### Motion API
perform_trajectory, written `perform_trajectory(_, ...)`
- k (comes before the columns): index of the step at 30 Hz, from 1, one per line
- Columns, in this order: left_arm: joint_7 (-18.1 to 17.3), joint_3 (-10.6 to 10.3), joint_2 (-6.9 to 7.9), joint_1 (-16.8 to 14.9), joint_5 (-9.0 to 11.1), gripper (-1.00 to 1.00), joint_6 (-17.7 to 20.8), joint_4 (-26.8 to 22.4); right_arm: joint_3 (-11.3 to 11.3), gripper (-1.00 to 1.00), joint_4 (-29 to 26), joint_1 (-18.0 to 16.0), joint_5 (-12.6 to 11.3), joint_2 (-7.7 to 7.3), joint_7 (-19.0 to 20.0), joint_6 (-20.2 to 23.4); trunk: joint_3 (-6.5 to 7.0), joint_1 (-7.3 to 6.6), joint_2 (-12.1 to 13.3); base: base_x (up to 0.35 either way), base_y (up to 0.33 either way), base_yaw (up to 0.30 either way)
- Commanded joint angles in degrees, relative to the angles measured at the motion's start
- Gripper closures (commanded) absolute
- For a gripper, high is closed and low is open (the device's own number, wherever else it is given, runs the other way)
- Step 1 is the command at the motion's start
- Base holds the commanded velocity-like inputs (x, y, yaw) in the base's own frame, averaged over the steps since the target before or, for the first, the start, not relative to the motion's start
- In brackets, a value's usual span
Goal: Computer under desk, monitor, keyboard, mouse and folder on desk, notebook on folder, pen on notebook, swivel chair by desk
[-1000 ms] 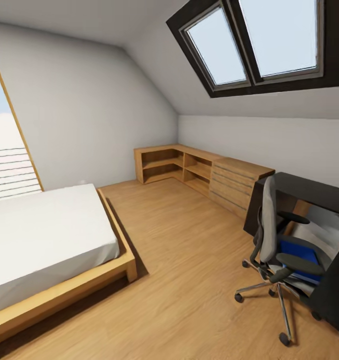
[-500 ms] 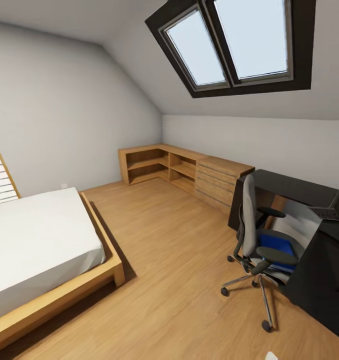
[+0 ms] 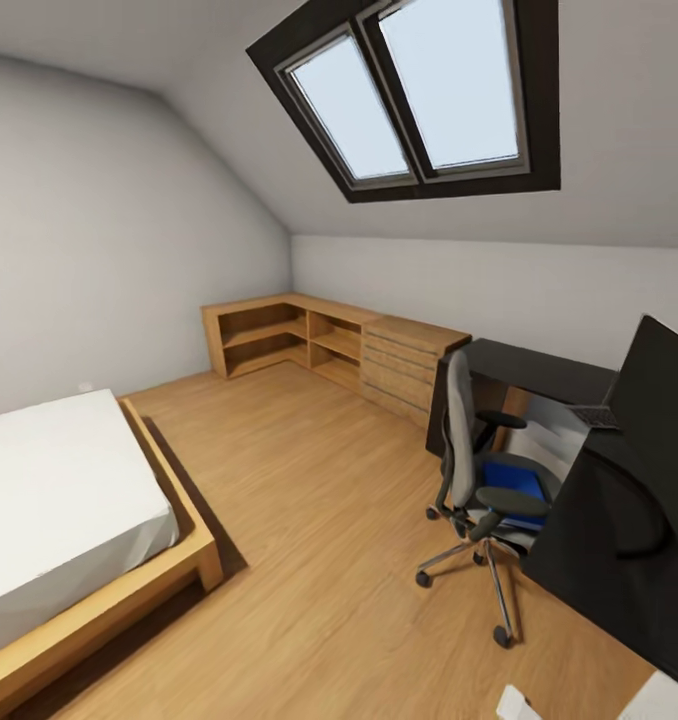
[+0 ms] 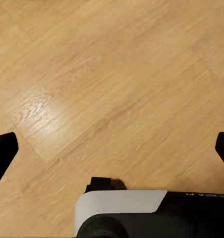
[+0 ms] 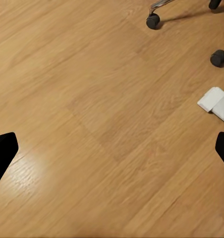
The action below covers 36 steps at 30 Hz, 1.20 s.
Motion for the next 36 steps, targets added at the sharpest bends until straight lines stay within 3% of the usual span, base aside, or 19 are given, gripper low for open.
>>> perform_trajectory(1,0.0,0.0,0.20,0.0,0.6,-1.00,-4.2,1.3,0.1,-1.00,0.0,0.0,0.3,-0.01,0.1,-0.2,0.00,0.00,0.0,0.000,0.000,-0.207)
perform_trajectory(4,0.3,0.1,0.37,0.0,0.6,-1.00,-7.5,3.6,0.1,-1.00,0.1,0.0,2.6,0.00,0.1,-0.2,0.17,0.00,0.0,0.000,0.016,-0.207)
perform_trajectory(5,0.4,0.1,0.37,0.0,0.6,-1.00,-8.1,4.0,0.1,-1.00,0.1,0.0,4.3,0.03,0.1,-0.2,0.23,0.00,0.0,0.000,0.172,-0.207)
perform_trajectory(8,0.3,-0.1,0.35,0.0,0.5,-1.00,-8.7,4.4,0.1,-1.00,0.1,0.0,6.0,0.01,0.0,-0.2,0.40,0.00,0.0,0.024,0.262,-0.207)
perform_trajectory(26,0.4,-0.2,0.34,0.0,0.4,-1.00,-8.8,4.5,0.0,-1.00,0.1,0.0,6.4,-0.12,-0.1,-0.2,1.35,0.00,0.0,0.269,0.199,-0.212)
perform_trajectory(36,0.6,0.1,0.34,0.0,0.7,-1.00,-9.4,4.5,0.0,-1.00,0.0,0.0,6.6,-0.17,0.1,0.3,0.68,0.00,0.0,0.119,0.044,-0.091)
